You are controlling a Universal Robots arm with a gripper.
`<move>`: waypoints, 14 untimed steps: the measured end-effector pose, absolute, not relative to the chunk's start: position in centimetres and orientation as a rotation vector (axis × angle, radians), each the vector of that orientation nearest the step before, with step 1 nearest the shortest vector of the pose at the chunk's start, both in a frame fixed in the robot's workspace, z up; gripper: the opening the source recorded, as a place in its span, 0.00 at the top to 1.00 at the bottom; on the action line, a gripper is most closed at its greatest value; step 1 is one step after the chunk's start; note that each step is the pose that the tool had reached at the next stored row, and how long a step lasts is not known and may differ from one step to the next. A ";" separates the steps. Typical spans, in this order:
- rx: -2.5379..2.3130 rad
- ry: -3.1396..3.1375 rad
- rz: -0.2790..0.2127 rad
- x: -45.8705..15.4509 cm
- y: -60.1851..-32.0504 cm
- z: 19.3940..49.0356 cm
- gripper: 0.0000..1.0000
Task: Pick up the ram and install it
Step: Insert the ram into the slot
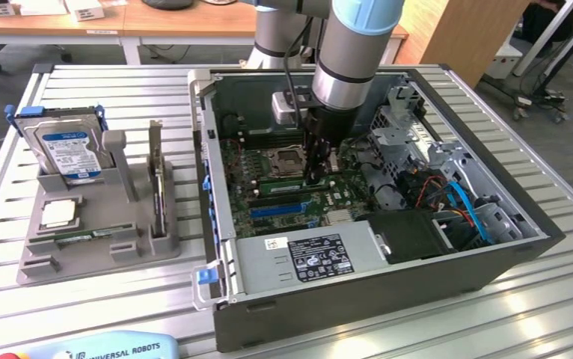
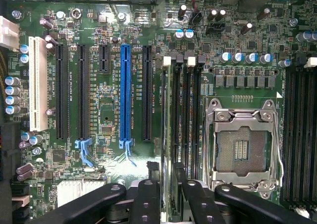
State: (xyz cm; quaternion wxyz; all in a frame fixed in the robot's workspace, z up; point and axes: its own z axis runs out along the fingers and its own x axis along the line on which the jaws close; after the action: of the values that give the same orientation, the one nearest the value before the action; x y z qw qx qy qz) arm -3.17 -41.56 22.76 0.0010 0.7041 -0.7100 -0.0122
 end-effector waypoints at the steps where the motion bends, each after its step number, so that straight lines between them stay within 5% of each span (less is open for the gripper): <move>1: 2.211 -2.229 -0.038 -3.2 -41.6 22.8 0.75; 14: 2.211 -2.229 -0.038 -3.2 -41.6 25.4 0.75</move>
State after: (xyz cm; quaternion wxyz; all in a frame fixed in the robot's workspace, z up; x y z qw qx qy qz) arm -3.18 -41.56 25.39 0.0010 0.7041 -0.7100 -0.0122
